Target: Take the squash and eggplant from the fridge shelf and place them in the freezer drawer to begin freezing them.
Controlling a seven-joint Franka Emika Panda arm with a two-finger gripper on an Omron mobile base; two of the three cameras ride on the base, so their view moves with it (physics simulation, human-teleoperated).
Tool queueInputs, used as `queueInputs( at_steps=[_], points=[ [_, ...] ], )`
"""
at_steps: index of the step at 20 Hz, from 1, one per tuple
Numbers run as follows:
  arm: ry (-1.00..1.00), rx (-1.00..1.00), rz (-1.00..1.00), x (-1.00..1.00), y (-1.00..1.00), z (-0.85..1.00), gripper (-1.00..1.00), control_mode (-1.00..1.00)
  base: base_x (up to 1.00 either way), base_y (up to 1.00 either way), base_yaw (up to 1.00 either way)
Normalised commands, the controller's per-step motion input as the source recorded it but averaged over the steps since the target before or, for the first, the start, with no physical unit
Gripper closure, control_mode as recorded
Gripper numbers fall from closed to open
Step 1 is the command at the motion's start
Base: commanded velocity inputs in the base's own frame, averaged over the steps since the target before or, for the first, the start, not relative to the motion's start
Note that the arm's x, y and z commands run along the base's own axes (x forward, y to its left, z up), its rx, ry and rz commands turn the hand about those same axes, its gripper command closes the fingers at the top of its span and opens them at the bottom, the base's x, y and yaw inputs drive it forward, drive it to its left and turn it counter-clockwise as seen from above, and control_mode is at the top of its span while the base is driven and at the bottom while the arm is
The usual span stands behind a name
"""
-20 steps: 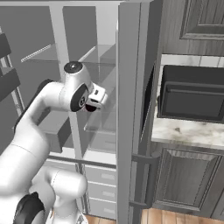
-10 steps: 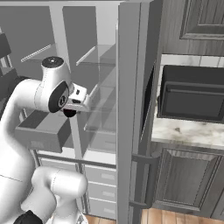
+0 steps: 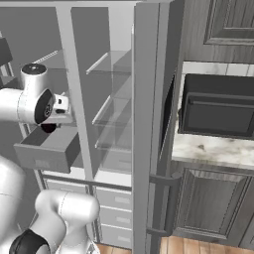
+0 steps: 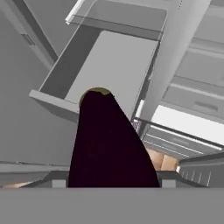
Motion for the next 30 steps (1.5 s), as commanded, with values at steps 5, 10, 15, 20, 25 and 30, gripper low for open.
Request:
queueInputs(
  at_steps=[5, 10, 15, 20, 25, 30],
  points=[
    [0.00, 0.00, 0.18, 0.08, 0.46, -0.27, 1.00, -1.00, 0.00, 0.00, 0.00],
    [0.00, 0.00, 0.03, 0.47, 0.30, -0.24, 1.00, -1.00, 0.00, 0.00, 0.00],
    [0.01, 0.00, 0.00, 0.58, 0.23, -0.23, 1.00, -1.00, 0.00, 0.00, 0.00],
    [0.05, 0.00, 0.00, 0.55, 0.19, -0.37, 1.00, -1.00, 0.00, 0.00, 0.00],
    [0.03, -0.01, 0.00, 0.43, 0.19, -0.52, 1.00, -1.00, 0.00, 0.00, 0.00],
    [0.00, -0.01, 0.00, 0.33, 0.21, -0.40, 1.00, -1.00, 0.00, 0.00, 0.00]
  ],
)
